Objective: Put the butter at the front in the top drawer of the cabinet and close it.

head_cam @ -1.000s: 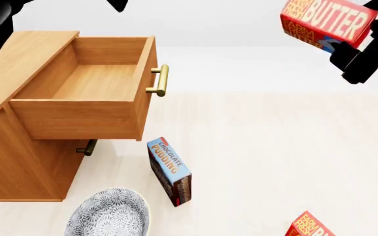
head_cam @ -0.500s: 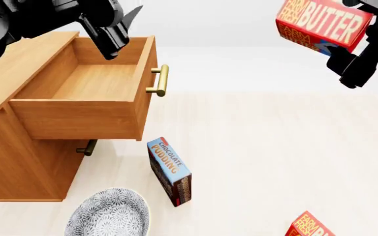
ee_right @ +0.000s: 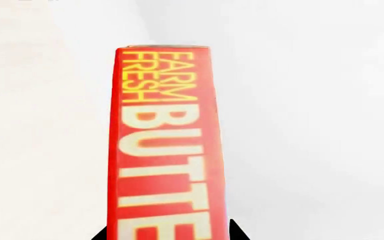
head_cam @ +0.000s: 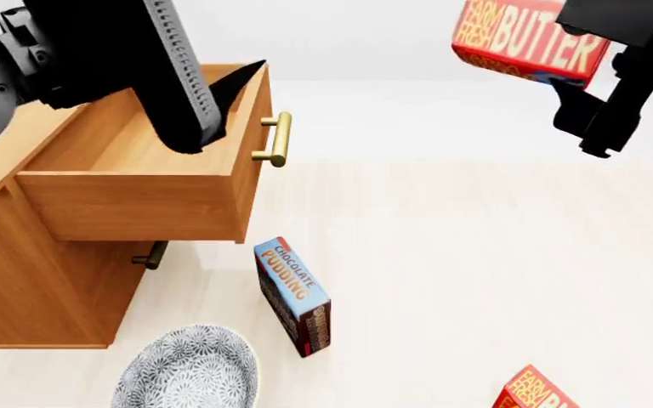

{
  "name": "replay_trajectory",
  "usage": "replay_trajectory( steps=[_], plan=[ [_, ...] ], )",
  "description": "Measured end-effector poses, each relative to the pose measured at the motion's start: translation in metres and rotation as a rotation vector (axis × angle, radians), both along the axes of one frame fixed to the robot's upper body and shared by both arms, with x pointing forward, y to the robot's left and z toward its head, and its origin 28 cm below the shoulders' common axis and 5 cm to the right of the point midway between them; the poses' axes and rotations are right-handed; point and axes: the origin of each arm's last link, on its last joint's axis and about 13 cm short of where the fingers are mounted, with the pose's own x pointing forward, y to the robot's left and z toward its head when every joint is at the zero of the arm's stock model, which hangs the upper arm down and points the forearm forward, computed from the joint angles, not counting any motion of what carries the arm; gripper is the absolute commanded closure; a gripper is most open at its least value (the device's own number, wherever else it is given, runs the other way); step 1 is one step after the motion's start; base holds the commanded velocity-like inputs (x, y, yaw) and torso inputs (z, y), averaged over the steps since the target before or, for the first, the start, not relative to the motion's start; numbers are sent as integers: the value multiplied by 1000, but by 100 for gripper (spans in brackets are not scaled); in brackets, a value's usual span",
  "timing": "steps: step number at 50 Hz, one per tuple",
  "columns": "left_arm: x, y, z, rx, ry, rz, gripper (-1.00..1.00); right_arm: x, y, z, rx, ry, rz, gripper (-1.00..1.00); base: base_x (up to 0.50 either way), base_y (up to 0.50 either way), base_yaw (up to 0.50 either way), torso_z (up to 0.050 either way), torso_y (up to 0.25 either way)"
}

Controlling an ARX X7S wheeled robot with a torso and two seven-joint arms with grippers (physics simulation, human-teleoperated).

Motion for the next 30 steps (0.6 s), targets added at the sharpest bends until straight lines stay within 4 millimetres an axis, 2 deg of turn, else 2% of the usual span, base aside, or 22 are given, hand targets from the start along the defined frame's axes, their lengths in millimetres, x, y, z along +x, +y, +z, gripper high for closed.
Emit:
replay_trajectory(
  steps=[17, 30],
  plan=[
    [-9, -2, -7, 63, -22, -70, -100, -9, 1, 0, -151, -135, 197, 100, 0, 0, 0, 1, 1],
    [-10, -2, -10, 84, -57, -111, -100, -15, -2, -10, -262, -200, 357, 100, 0, 0, 0, 1, 2]
  ],
)
